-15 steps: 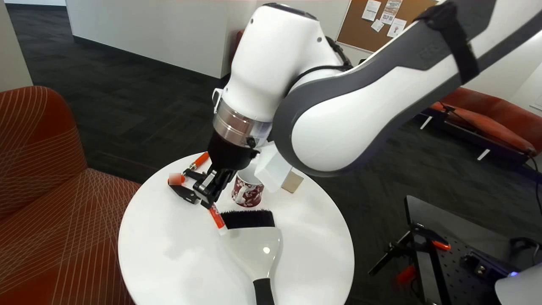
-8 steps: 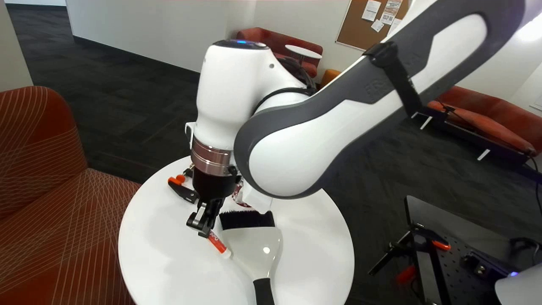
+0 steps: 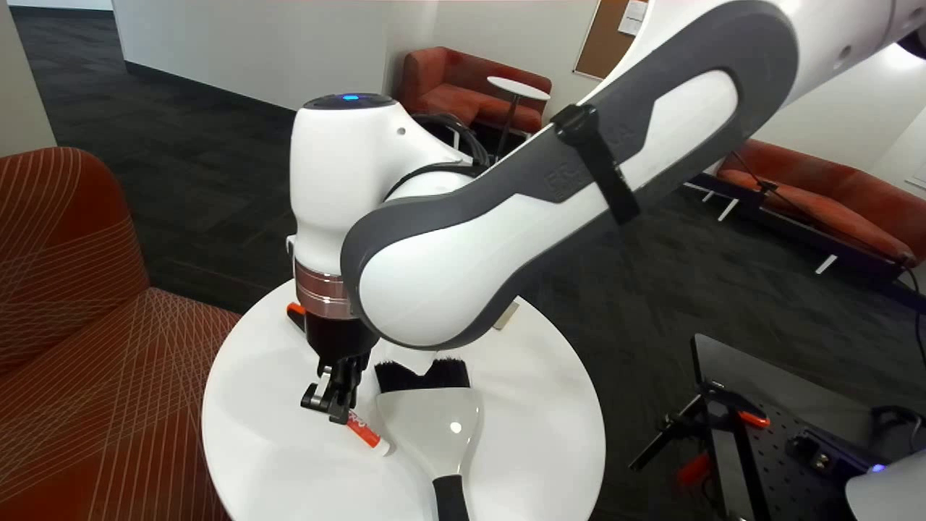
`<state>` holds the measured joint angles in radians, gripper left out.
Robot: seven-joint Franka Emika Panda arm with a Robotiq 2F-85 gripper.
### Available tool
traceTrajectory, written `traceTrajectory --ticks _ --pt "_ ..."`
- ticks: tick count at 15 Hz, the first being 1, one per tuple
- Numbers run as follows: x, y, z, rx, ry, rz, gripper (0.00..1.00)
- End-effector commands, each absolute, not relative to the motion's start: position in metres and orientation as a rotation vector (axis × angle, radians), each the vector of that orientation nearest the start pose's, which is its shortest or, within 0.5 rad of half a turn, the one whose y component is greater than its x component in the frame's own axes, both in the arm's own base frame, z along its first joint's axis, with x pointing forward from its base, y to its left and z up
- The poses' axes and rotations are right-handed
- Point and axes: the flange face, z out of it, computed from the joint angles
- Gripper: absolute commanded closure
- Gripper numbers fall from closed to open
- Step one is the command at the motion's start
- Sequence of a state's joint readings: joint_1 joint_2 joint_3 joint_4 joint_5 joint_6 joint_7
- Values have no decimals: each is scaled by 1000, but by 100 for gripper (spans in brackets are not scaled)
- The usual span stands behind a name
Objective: Take the marker out of the cup and put it on the table
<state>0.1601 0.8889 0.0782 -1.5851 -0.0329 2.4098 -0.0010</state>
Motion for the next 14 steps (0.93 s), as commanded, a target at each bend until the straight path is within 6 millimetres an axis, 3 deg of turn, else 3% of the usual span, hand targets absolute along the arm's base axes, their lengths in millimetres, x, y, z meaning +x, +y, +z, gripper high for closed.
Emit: traceTrajectory --ticks 1,3,5,6,14 --pt "677 161 104 -3066 -404 123 95" --pt "680 162 100 -3066 -400 125 95" --pt "683 161 98 -3070 -396 134 87" --pt "684 161 98 -3072 -394 135 60" --pt "689 160 101 -3068 -376 116 3"
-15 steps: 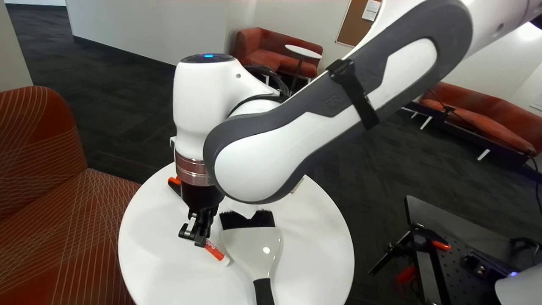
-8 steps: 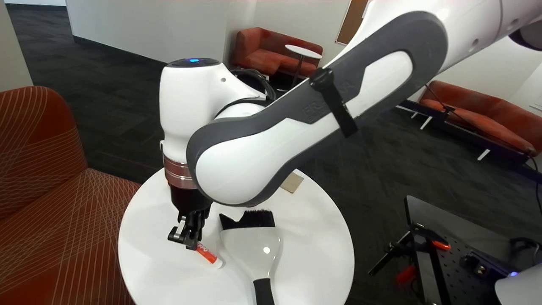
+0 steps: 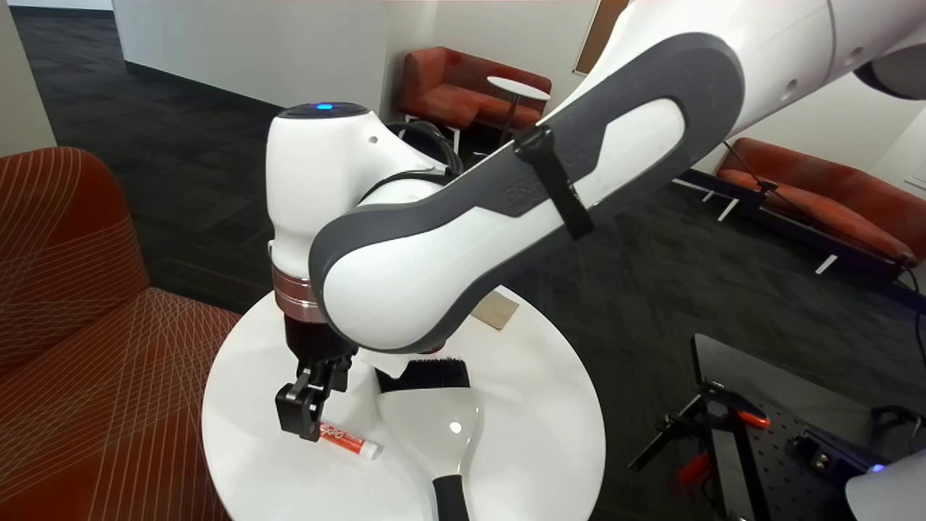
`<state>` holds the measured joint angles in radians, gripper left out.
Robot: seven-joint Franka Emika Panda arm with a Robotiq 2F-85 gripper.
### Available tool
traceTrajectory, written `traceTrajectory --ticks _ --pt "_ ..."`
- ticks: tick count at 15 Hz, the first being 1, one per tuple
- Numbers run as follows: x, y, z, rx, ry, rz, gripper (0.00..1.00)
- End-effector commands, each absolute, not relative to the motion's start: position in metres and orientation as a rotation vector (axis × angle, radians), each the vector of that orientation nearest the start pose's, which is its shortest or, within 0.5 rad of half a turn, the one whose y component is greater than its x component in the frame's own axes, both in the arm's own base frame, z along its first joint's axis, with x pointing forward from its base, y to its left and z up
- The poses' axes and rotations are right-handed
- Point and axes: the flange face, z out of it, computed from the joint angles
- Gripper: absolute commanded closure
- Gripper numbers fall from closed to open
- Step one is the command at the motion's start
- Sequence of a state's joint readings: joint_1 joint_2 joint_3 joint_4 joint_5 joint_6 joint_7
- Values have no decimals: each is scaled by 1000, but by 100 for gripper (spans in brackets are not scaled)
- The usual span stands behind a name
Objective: Take the marker out of the cup and put it on the table
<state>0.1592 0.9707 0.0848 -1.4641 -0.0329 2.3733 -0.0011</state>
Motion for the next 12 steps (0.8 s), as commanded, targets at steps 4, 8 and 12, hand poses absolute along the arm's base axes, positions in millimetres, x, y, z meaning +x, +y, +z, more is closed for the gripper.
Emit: traceTrajectory --ticks 4,8,12 --pt "688 160 115 -3075 -367 75 0" --pt "687 160 127 -3072 -373 54 0" --pt "693 162 119 -3077 -362 40 0"
